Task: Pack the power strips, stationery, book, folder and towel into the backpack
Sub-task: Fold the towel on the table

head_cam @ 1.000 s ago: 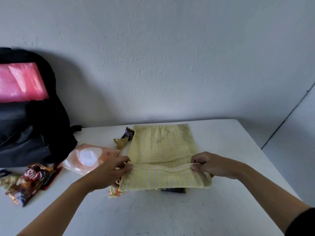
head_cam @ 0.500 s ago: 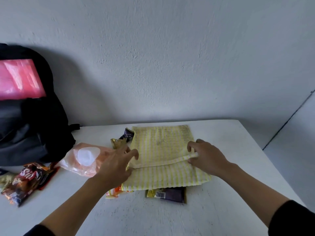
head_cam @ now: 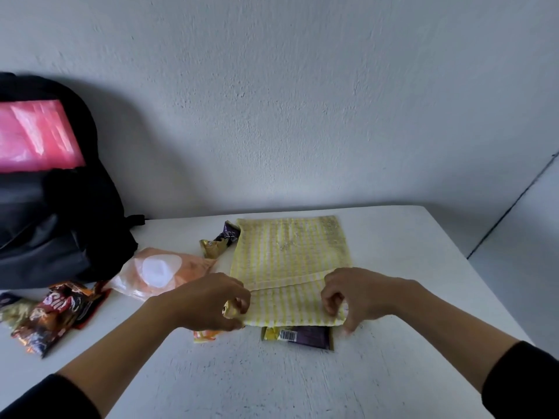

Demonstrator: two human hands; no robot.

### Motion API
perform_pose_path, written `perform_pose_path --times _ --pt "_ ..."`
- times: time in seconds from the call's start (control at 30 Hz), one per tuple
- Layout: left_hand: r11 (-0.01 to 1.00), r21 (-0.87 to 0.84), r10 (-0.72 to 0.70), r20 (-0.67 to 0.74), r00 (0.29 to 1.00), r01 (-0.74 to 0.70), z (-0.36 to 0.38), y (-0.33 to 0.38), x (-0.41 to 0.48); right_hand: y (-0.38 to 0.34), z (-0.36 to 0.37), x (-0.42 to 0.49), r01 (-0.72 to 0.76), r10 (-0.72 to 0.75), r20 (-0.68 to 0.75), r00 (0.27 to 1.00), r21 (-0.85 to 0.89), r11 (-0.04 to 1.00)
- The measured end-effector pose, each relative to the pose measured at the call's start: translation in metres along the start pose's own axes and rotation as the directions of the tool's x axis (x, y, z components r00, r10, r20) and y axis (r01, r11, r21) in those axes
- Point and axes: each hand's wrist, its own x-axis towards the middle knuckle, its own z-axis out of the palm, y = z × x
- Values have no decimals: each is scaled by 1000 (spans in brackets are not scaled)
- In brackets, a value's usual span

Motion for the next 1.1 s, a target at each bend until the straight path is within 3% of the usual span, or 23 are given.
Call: perform_pose_path --times 0.17,0.3,0.5,0.6,0.7,0.8,0.87,0.97,1.03,1.1 --pt "990 -132 -62 -67 996 53 -9 -8 -4 -2 -12 -8 -13 18 -42 999 121 993" --pt "933 -358 -114 -200 973 35 -15 -17 -1 11 -32 -17 14 51 -186 981 333 943" --pt "850 -504 -313 -254 915 152 -20 -34 29 38 -47 5 18 193 -475 859 403 915" --pt "888 -378 -380 -282 881 262 -22 -43 50 56 -47 27 -27 252 -500 829 414 910" --pt "908 -237 -401 -260 879 344 -20 -49 65 71 -38 48 -147 304 -423 854 365 919" --pt "909 -38 -410 -274 870 416 -18 -45 70 77 -24 58 -192 324 -490 809 302 934" --pt "923 46 -344 -350 871 383 -16 -43 71 79 -19 63 -161 290 -579 762 264 951" --pt "981 57 -154 -363 919 187 -14 -36 66 76 -22 64 -103 218 -694 686 204 974" --pt "994 48 -83 -282 956 100 -15 -32 59 71 -33 56 -59 182 -635 751 211 976" --pt "993 89 -52 -202 978 72 -14 -30 55 63 -43 46 -71 158 -395 905 225 972"
